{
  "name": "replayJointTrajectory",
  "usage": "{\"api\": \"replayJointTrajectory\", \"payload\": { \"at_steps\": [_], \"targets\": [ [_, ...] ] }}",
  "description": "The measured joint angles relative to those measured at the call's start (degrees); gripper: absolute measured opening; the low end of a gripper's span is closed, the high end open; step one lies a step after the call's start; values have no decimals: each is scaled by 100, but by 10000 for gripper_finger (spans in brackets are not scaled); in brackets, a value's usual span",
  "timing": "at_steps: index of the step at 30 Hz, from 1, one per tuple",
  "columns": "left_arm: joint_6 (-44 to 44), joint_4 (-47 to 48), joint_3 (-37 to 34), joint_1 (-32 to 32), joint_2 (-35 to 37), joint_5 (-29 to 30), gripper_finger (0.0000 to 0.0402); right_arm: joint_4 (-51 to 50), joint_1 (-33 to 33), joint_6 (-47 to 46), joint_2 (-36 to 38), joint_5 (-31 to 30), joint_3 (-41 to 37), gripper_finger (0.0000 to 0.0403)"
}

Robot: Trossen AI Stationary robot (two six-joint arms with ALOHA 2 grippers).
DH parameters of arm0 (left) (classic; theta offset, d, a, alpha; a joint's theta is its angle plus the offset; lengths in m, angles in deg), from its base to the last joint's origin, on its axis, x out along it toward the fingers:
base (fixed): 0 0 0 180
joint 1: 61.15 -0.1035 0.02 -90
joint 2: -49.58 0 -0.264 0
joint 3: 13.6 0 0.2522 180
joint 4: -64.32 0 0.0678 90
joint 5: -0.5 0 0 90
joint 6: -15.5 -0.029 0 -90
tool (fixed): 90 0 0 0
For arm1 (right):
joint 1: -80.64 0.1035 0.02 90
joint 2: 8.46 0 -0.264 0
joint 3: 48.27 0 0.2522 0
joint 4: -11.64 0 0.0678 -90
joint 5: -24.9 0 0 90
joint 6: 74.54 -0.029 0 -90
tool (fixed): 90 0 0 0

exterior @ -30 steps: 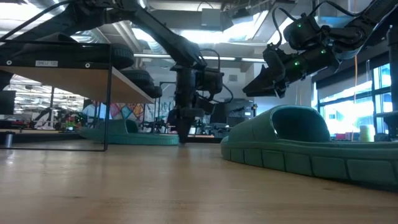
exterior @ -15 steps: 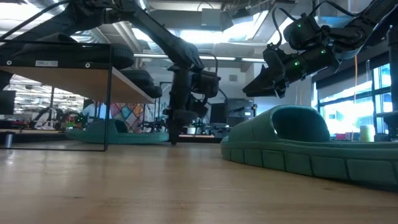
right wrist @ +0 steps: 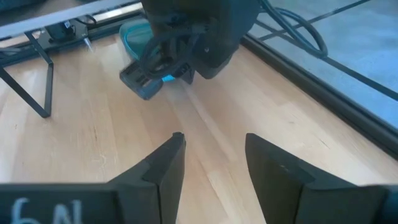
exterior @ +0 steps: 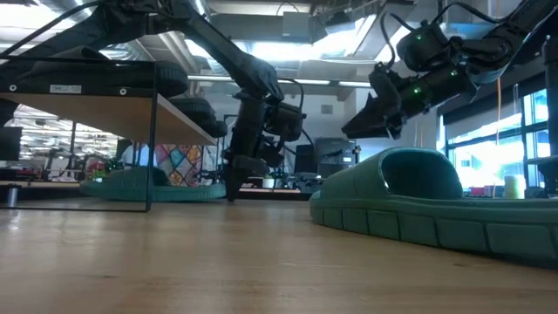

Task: Pick and place slides into the shelf
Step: Put the green slipper under the shelf

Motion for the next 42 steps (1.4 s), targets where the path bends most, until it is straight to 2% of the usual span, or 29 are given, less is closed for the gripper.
{"api": "replayJointTrajectory", "payload": {
  "at_steps": [14, 22, 28, 35, 39, 42],
  "targets": [
    [-150, 55, 39, 91, 139, 4, 0, -64, 2, -17, 0, 0, 0, 169],
    [-309, 257, 55, 67, 863, -124, 0, -64, 2, -21, 0, 0, 0, 169],
    [-869, 62, 57, -36, 2042, -1543, 0, -49, -1, -21, 0, 0, 0, 169],
    [-1209, -560, -104, -343, 3933, -2756, 0, -134, 2, -16, 0, 0, 0, 169],
    [-1332, -1498, -1001, -525, 5281, -3754, 0, -167, 0, 1, 0, 0, -1, 169],
    [-1264, -2320, -2062, -607, 6440, -4113, 0, -167, 2, 5, 0, 0, -1, 169]
  ]
}}
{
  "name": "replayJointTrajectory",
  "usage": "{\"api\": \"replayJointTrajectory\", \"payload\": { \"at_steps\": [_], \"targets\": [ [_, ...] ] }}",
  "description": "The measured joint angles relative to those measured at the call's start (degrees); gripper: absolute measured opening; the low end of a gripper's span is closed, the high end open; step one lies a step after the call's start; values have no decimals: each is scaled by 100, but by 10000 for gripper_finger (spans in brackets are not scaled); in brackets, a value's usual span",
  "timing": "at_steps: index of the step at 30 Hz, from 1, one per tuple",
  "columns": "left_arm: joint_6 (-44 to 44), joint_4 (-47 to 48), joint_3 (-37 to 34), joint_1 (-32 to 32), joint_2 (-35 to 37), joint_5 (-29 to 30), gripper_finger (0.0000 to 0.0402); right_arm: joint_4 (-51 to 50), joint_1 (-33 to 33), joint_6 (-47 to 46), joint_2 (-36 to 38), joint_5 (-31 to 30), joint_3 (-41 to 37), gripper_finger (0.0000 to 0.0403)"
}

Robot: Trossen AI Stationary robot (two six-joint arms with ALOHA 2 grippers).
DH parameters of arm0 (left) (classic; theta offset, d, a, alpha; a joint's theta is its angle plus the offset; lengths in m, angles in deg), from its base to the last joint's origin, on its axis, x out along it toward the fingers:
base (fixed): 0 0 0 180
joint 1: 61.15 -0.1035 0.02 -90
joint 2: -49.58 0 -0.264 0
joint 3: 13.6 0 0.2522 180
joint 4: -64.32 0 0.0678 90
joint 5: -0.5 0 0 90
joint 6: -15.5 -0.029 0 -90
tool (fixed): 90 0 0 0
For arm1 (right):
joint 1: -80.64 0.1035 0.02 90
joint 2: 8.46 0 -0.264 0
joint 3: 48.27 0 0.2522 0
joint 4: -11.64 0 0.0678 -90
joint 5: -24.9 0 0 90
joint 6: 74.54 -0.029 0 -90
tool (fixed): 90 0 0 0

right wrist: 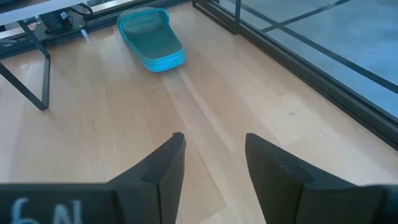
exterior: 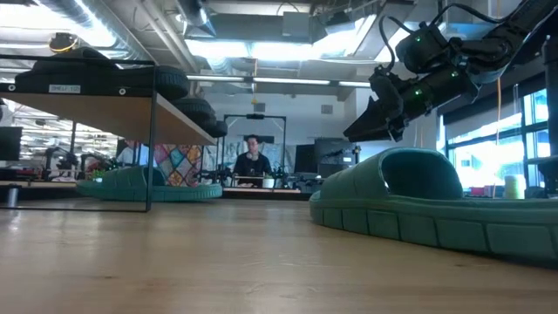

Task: Pick and place slides into the shelf
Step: Put the green slipper under the shelf

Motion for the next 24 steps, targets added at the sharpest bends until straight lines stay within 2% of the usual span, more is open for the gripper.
{"api": "replayJointTrajectory", "payload": {
  "at_steps": [7, 12, 17, 24],
  "targets": [
    [568, -1661, -2509, -18, 2497, 194, 0, 73, -1, 5, 0, 0, 1, 169],
    [1115, -2644, -3884, -18, 3948, 197, 0, 407, -1, 99, 0, 1, -1, 169],
    [1348, -2919, -4765, -18, 4912, 478, 0, 589, -1, 329, 0, 0, -1, 169],
    [1462, -2974, -5309, -18, 5648, 705, 0, 592, -1, 323, 0, 0, -1, 169]
  ]
}}
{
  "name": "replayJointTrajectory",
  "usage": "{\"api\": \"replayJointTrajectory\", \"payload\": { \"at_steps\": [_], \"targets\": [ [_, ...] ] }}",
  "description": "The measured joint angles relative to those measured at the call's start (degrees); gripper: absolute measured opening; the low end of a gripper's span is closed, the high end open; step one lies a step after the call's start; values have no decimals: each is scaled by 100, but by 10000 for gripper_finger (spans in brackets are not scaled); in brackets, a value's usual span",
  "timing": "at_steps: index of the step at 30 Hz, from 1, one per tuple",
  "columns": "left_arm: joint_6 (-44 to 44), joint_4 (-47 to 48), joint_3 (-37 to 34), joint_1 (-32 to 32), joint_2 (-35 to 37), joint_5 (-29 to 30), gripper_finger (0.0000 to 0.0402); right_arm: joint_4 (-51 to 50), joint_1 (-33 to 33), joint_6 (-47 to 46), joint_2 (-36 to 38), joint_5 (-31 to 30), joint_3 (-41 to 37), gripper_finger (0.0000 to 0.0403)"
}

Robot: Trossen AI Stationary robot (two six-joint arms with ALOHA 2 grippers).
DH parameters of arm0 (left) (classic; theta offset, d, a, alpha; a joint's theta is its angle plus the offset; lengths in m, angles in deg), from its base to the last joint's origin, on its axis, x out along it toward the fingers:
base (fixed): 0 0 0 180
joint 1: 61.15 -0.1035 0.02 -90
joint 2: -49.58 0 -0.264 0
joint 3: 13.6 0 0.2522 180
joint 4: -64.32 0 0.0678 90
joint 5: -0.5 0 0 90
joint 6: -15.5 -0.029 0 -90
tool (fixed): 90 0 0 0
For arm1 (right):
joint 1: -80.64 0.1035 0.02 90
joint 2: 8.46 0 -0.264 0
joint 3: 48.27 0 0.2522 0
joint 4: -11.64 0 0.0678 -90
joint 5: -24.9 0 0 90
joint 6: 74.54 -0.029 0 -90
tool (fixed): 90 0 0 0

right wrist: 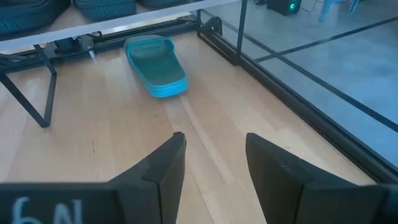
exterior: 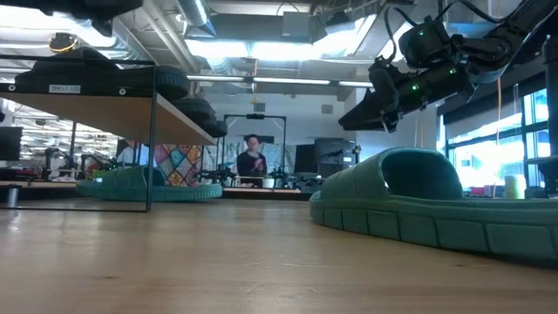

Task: Pick and place slides into the shelf
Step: Put the green slipper under the shelf

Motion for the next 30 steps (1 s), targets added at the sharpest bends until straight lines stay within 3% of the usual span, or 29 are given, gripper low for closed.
{"api": "replayJointTrajectory", "payload": {
  "at_steps": [8, 13, 15, 18, 22, 26, 30],
  "targets": [
    [42, 397, -290, 2, 419, -171, 0, 524, 106, 318, -83, -37, 0, 169],
    [23, 405, -414, 4, 596, -641, 0, 570, 428, 481, -83, -496, 429, 169],
    [7, 389, -416, 4, 668, -720, 0, -135, 670, 743, -83, -531, 966, 169],
    [5, 394, -416, 2, 747, -722, 0, -2325, 1151, 1141, -96, -616, 2138, 169],
    [3, 430, -416, 2, 775, -703, 0, -4840, 2067, 1325, -340, -1522, 3533, 169],
    [1, 429, -416, 0, 775, -700, 0, -5613, 3133, 1050, -466, -2477, 4099, 169],
    [-2, 435, -416, 2, 775, -650, 0, -5828, 4233, 654, -486, -3379, 4124, 169]
  ]
}}
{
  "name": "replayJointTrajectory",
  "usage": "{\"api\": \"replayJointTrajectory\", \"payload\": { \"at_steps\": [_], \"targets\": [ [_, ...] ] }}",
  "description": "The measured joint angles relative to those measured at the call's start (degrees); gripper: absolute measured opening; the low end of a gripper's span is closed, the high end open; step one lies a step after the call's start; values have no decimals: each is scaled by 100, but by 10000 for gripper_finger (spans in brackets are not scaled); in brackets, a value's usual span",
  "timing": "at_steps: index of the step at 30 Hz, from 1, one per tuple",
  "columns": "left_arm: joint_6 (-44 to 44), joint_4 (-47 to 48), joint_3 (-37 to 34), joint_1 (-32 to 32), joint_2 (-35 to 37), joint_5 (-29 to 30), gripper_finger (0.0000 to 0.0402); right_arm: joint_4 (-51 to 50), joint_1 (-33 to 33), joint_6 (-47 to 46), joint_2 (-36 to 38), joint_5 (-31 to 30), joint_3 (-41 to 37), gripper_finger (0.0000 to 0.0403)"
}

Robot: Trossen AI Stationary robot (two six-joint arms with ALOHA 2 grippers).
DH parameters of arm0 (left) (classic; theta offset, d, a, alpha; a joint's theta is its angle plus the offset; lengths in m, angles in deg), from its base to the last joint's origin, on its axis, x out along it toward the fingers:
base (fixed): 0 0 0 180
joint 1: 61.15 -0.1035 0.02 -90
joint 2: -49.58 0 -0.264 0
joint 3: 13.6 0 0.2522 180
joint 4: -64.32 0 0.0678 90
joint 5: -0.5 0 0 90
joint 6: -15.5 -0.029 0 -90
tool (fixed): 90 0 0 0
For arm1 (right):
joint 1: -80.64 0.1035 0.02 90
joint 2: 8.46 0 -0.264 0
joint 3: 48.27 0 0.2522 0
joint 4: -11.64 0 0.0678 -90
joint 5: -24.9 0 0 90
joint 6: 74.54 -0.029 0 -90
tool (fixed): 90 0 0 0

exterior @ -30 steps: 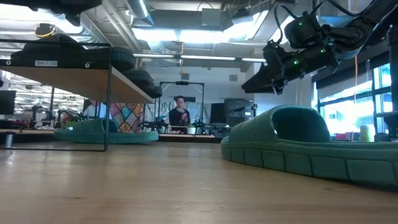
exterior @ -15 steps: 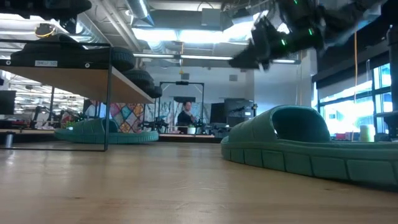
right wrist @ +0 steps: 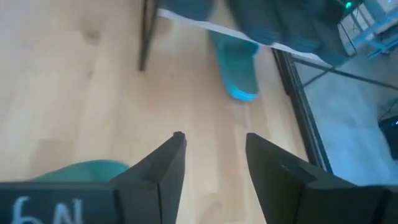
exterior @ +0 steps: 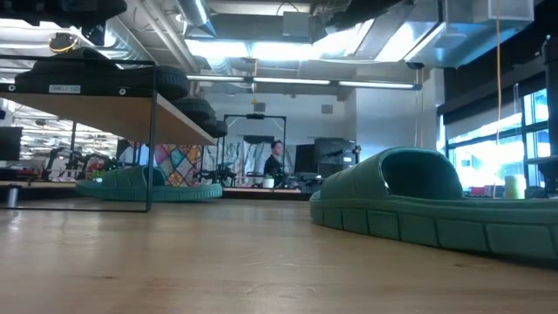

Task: Pick and place slides into the shelf
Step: Put the green slipper under the shelf

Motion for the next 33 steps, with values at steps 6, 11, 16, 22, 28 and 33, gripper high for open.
{"api": "replayJointTrajectory", "payload": {
  "at_steps": [6, 11, 16, 22, 28, 33],
  "targets": [
    [-2, 1, 0, -2, 0, 79, 0, -173, 1080, -720, -363, -831, 0, 169],
    [-6, 1, 0, -2, 0, 81, 0, -164, 1469, -1175, -905, -870, -2, 169],
    [-7, 1, 0, 0, 0, 83, 0, -193, 1547, -1626, -1407, -808, -2, 169],
    [-45, 0, 0, -1, 0, 89, 0, -583, 1553, -1844, -1786, -238, -4, 169],
    [-52, 18, 0, -2, -2, 404, 0, -742, 1620, -1902, -1993, -166, -9, 169],
    [-42, 64, 0, -2, -2, 693, 0, -853, 1695, -2161, -2014, -155, -9, 169]
  ]
}}
